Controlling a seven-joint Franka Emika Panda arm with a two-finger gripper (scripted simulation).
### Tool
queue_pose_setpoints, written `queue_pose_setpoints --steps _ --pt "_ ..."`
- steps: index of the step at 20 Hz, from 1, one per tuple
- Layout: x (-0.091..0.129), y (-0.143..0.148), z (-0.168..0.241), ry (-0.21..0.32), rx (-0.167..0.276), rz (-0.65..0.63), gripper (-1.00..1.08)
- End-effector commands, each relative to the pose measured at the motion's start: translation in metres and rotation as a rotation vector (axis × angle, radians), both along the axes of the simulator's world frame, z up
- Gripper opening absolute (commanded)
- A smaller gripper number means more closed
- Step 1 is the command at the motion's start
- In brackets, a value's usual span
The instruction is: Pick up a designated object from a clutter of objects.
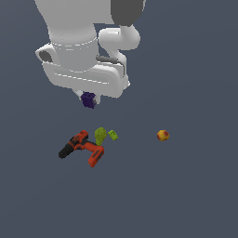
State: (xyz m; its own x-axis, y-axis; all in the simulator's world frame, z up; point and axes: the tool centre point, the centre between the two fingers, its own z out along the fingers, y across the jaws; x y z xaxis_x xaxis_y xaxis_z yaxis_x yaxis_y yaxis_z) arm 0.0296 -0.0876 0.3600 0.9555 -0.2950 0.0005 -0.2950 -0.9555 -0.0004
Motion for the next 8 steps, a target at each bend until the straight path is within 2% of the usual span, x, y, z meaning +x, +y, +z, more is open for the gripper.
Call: queue_pose_setpoints --steps 1,8 --pt "0.003 -0.0031 0.0077 0.001 0.0 0.0 -1.0" --pt "0.0065 -0.0057 0.0143 0.001 0.0 0.0 -1.0"
